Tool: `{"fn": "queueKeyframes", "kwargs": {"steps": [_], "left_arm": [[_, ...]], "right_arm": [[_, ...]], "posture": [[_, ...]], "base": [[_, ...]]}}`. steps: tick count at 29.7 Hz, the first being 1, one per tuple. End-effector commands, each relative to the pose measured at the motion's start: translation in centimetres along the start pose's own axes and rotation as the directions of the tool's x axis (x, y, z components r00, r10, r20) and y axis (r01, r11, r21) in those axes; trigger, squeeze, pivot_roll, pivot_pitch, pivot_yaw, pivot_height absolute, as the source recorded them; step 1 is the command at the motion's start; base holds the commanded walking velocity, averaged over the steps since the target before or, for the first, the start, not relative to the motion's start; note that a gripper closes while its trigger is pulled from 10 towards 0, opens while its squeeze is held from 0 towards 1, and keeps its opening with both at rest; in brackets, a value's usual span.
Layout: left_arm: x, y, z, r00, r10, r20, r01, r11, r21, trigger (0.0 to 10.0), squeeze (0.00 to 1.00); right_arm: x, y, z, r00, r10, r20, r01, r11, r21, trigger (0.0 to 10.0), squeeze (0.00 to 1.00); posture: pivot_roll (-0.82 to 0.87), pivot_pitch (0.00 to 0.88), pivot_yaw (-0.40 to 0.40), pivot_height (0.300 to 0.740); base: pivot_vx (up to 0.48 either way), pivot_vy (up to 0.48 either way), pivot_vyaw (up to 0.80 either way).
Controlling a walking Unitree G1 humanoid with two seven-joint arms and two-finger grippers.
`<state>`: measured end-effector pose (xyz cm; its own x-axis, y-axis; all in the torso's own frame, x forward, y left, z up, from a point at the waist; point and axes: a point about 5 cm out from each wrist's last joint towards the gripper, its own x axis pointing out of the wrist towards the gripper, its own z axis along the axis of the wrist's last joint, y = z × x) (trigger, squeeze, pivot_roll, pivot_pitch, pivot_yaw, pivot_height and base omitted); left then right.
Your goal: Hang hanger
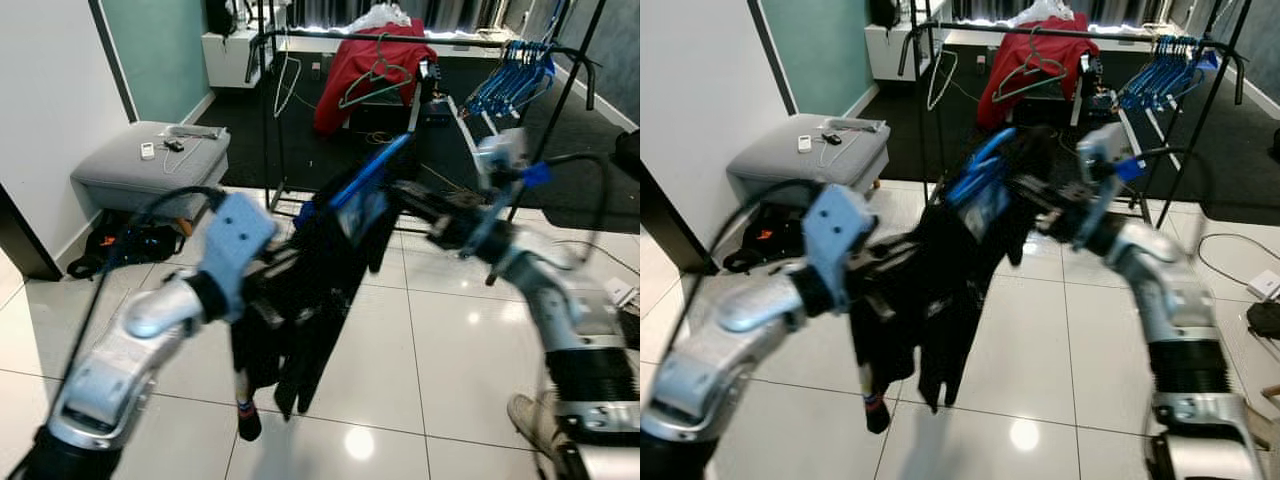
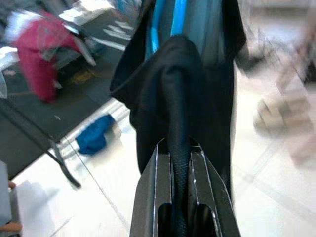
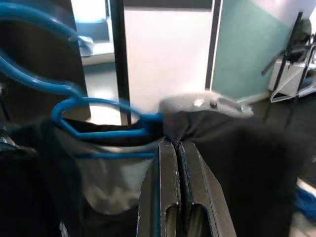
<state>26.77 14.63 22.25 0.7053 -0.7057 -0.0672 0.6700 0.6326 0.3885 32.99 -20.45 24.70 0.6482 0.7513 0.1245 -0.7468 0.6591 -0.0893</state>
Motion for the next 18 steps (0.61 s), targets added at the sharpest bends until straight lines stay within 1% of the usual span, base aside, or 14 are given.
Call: {"fn": "queueKeyframes", "kwargs": {"steps": [1, 4, 5, 9, 10, 11, 12, 14, 15, 18], "left_arm": [[-1.0, 0.3, -0.4, 0.997, -0.073, -0.038, 0.074, 0.997, 0.035, 10.0, 0.0], [-1.0, 0.3, -0.4, 0.997, -0.073, -0.038, 0.074, 0.997, 0.035, 10.0, 0.0], [-2.2, 0.8, -0.8, 0.98, -0.159, -0.117, 0.168, 0.983, 0.074, 10.0, 0.0], [-2.6, 1.1, -0.8, 0.971, -0.191, -0.146, 0.205, 0.975, 0.089, 10.0, 0.0], [-2.3, 0.9, -0.5, 0.968, -0.209, -0.14, 0.223, 0.971, 0.088, 10.0, 0.0], [-2.0, 0.5, -0.4, 0.967, -0.219, -0.13, 0.23, 0.97, 0.078, 10.0, 0.0], [-2.0, 0.5, -0.4, 0.967, -0.219, -0.13, 0.23, 0.97, 0.078, 10.0, 0.0], [-1.4, -0.1, -0.3, 0.969, -0.226, -0.103, 0.232, 0.971, 0.053, 10.0, 0.0], [-1.4, -0.1, -0.3, 0.969, -0.226, -0.103, 0.232, 0.971, 0.053, 10.0, 0.0], [-0.8, -1.0, -0.3, 0.97, -0.231, -0.074, 0.232, 0.973, -0.005, 10.0, 0.0]], "right_arm": [[-0.7, -0.2, -0.2, 1.0, -0.003, -0.028, 0.003, 1.0, 0.003, 0.0, 0.0], [-0.7, -0.2, -0.2, 1.0, -0.003, -0.028, 0.003, 1.0, 0.003, 0.0, 0.0], [-1.3, -0.2, -0.3, 0.998, 0.004, -0.058, -0.004, 1.0, -0.003, 0.0, 0.0], [-1.3, 0.3, -0.5, 0.997, 0.031, -0.075, -0.031, 1.0, 0.005, 0.0, 0.0], [-0.7, 1.5, -1.0, 0.992, 0.088, -0.089, -0.086, 0.996, 0.021, 0.0, 0.0], [-0.2, 2.3, -1.3, 0.989, 0.12, -0.092, -0.118, 0.993, 0.031, 0.0, 0.0], [-0.2, 2.3, -1.3, 0.989, 0.12, -0.092, -0.118, 0.993, 0.031, 0.0, 0.0], [0.7, 3.7, -1.7, 0.98, 0.177, -0.093, -0.173, 0.984, 0.048, 0.0, 0.0], [0.7, 3.7, -1.7, 0.98, 0.177, -0.093, -0.173, 0.984, 0.048, 0.0, 0.0], [1.6, 5.1, -2.0, 0.968, 0.235, -0.09, -0.23, 0.971, 0.06, 0.0, 0.0]], "posture": [[-0.05, 0.037, -0.007, 0.74], [-0.05, 0.037, -0.007, 0.74], [-0.05, 0.039, 0.002, 0.74], [-0.04, 0.04, 0.003, 0.74], [-0.04, 0.04, 0.003, 0.74], [-0.04, 0.04, 0.003, 0.74], [-0.04, 0.04, 0.003, 0.74], [-0.05, 0.042, 0.006, 0.74], [-0.05, 0.042, 0.006, 0.74], [-0.04, 0.044, 0.007, 0.74]], "base": [[0.0, 0.0, 0.0], [0.0, 0.0, 0.0], [0.0, 0.0, 0.0], [0.0, 0.0, 0.0], [0.0, 0.0, 0.0], [0.0, 0.0, 0.0], [0.0, 0.0, 0.0], [0.0, 0.0, 0.0], [0.0, 0.0, 0.0], [0.0, 0.0, 0.0]]}}
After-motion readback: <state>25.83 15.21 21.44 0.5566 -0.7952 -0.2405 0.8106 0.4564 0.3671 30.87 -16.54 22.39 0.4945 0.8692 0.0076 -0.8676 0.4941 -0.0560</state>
